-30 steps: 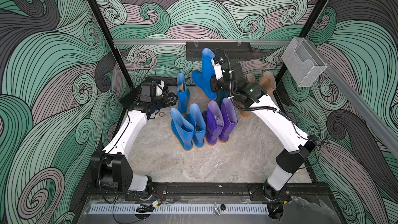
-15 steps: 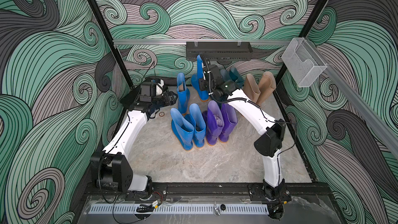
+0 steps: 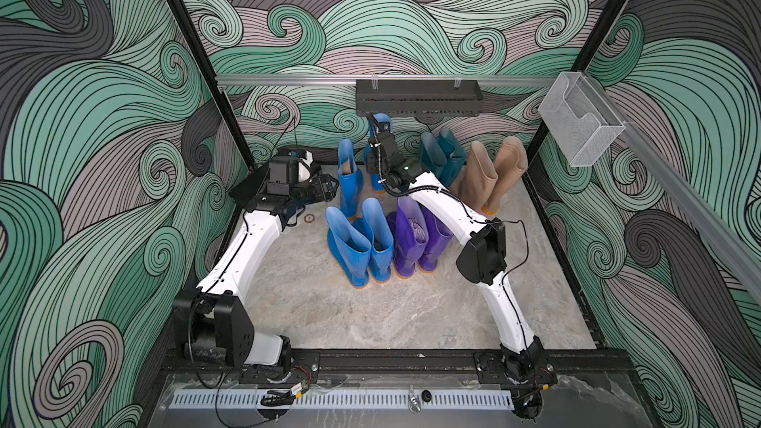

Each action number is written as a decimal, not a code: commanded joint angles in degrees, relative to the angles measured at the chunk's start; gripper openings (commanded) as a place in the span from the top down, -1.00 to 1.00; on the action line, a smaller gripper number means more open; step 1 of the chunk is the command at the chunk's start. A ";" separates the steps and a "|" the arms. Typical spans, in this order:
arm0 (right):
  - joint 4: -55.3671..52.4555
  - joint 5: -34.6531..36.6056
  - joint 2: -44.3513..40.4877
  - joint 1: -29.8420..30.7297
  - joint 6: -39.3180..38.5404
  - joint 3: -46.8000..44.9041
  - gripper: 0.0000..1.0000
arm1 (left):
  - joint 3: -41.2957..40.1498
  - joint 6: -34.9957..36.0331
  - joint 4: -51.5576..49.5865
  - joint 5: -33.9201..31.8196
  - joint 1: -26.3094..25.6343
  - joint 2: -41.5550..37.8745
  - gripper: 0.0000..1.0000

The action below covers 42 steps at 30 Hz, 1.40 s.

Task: Match and arrange rain boots in pairs
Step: Pair a pair of rain boots at the center of the board.

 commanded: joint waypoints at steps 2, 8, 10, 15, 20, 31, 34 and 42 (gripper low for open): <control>5.51 0.08 0.31 0.11 4.07 2.83 1.00 | 0.32 1.65 -1.36 -1.89 -0.28 -2.40 -0.58; 3.47 -2.40 0.48 0.16 3.49 3.91 0.27 | -0.16 1.51 -2.07 -2.02 -0.20 -2.79 -0.58; 1.32 -2.96 0.11 0.09 2.79 5.29 0.10 | -0.16 1.59 -2.39 -2.31 -0.20 -3.25 -0.59; -0.40 -3.80 -3.37 0.11 0.62 5.03 -0.07 | -0.17 1.77 -2.59 -3.10 -0.15 -5.24 -0.59; -3.27 -3.17 -3.29 -0.27 -0.74 5.51 -0.25 | -0.44 0.55 -2.94 -2.60 -0.20 -6.69 -0.59; -12.51 -7.81 2.47 -1.80 1.26 10.09 -0.36 | -2.79 1.10 -3.23 -3.04 -0.20 -10.28 -0.59; -13.95 -9.40 2.37 -1.73 1.26 9.73 -0.37 | -2.89 1.35 -3.10 -2.89 -0.15 -9.96 -0.59; -17.14 -10.43 2.61 -1.81 -0.27 9.35 -0.09 | -2.98 0.88 -2.41 -1.88 -0.20 -8.77 -0.59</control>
